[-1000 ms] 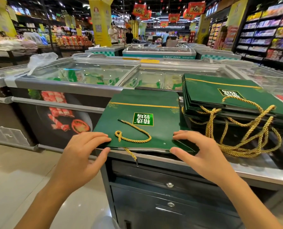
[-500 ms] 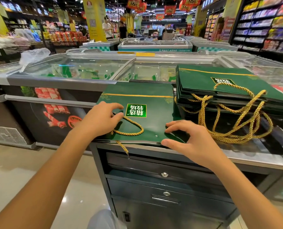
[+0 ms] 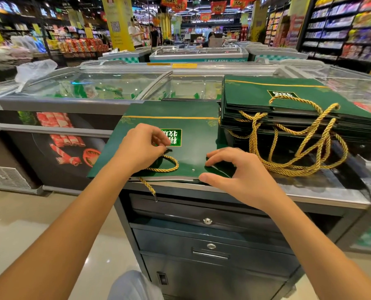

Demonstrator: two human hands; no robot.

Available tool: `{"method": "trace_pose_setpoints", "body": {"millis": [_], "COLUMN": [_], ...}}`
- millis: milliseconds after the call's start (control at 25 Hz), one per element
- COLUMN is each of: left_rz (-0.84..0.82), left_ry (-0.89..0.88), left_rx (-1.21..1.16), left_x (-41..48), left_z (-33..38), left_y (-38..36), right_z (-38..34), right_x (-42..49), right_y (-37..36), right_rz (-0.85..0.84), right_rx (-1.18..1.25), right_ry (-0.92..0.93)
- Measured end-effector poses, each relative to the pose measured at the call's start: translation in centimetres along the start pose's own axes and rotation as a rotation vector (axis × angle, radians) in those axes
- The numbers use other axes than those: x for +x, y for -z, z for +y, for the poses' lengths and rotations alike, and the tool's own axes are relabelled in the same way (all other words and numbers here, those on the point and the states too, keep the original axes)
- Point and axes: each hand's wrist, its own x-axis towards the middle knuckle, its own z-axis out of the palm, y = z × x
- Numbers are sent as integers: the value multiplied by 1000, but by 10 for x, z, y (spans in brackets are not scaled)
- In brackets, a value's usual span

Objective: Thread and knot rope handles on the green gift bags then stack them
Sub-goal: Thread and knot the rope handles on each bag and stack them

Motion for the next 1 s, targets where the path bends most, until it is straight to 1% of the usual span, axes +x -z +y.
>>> {"method": "trace_pose_setpoints", "body": {"millis": [120, 240, 320, 440, 640, 760, 1000], "left_rz": [-59, -124, -184, -213, -175, -163, -219], "left_ry": [-82, -180, -259, -352, -433, -505, -563], "left_rx": [-73, -245, -291, -282, -249, -185, -86], "left_x": [-8, -20, -25, -28, -30, -30, -25], "left_z": [4, 11, 17, 22, 27, 31, 33], "left_y": [-1, 3, 6, 5, 3, 0, 0], "right_z": [0, 0, 1, 2, 2, 2, 4], "right_x": [1, 0, -1, -2, -1, -1, -1], "right_y": [0, 0, -1, -1, -1, 0, 1], "right_rz": [-6, 8, 24, 33, 33, 29, 31], "right_rx": [-7, 16, 24, 28, 27, 27, 22], "right_ry": [10, 2, -3, -7, -6, -6, 9]}}
